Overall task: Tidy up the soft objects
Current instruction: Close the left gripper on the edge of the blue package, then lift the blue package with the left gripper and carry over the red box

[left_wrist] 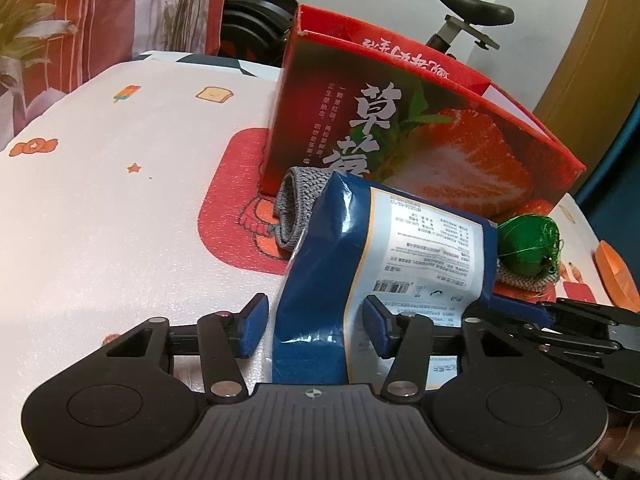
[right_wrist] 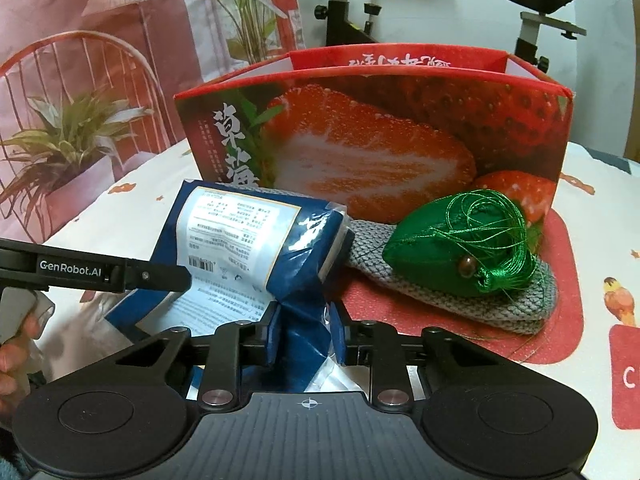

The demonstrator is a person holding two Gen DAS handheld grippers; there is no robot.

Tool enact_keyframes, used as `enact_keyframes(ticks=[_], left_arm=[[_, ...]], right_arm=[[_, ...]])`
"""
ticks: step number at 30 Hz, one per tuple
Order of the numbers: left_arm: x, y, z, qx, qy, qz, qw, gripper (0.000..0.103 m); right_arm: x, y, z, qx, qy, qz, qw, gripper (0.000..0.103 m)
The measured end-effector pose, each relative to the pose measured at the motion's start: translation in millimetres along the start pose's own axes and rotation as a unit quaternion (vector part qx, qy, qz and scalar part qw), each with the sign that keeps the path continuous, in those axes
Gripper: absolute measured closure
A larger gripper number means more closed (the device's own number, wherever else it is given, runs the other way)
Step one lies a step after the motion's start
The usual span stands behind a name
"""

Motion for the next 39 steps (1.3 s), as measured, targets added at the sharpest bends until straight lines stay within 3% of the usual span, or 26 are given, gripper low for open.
enact_keyframes(ticks=[4,14,18,25,39], left_arm=[[-3,0,-3,0.003,-0.009,-0.001,1.0,0.061],[-14,-9,-14,0.01,-0.031,0.006,0.9994,0.065],[-15,-16,-19,0.018,-0.04,0.024,0.9987,0.079],[-16,-17,-25,0.026,-0.048,0.027,0.9982,0.089],[-50,-38,-60,0.044,-0.124,0.075,0.9885,0.09]], right_arm=[[-3,0,-3,-0.002,-0.005,0.003,1.0,0.081],[-11,4,-12,-0.013,-0.019,-0.004,1.0,0.083],[-12,5,-13,-0.012,-0.022,-0.008,1.0,0.089],[-19,7,-22,-0.011,-0.044,-0.014,0.999,0.095],[-64,10,-49,-0.014,-0.115,-0.053,0.992,0.096]])
Point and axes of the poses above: each gripper's, at about its wrist camera, not at the fingertips, and z roughly the way its jaws point, y to its left, x to its underside, the point moved 6 cm from there along z, roughly the way its jaws point, and after that the axes turned 14 degrees about -y, right-handed, at the moved point
